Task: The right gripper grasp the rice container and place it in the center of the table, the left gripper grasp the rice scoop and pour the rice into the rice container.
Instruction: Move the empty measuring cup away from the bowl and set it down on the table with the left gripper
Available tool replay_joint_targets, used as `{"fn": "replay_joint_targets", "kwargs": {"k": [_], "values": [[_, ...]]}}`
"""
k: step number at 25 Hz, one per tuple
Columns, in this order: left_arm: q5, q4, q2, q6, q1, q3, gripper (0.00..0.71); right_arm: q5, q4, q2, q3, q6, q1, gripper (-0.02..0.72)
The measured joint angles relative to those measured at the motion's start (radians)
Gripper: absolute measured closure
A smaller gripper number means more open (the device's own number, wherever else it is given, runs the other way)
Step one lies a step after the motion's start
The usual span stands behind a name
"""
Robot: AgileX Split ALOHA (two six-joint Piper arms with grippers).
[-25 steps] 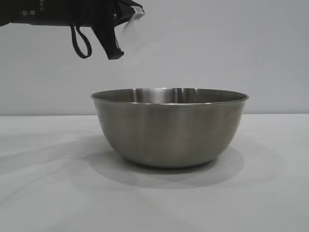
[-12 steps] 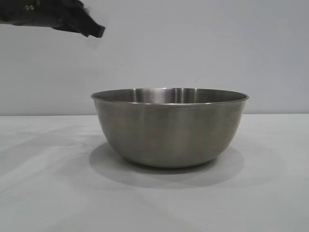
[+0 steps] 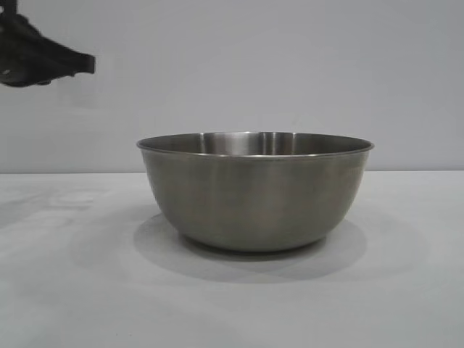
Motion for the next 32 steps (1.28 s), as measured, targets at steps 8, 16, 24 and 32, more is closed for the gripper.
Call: {"fn": "replay_joint_targets", "kwargs": {"k": [8, 16, 24, 32], "values": [[0.001, 0.070, 0.096, -0.087, 0.000, 0.043, 0.710, 0.000, 0.000, 0.000, 0.000, 0.000, 0.000, 0.178], [-0.001, 0.096, 0.146, -0.096, 0.000, 0.043, 0.710, 0.000, 0.000, 0.000, 0.000, 0.000, 0.000, 0.178], [-0.001, 0.096, 0.168, -0.098, 0.000, 0.043, 0.550, 0.000, 0.000, 0.000, 0.000, 0.000, 0.000, 0.178], [-0.003, 0.099, 0.160, -0.098, 0.000, 0.112, 0.393, 0.000, 0.000, 0.000, 0.000, 0.000, 0.000, 0.178]]}}
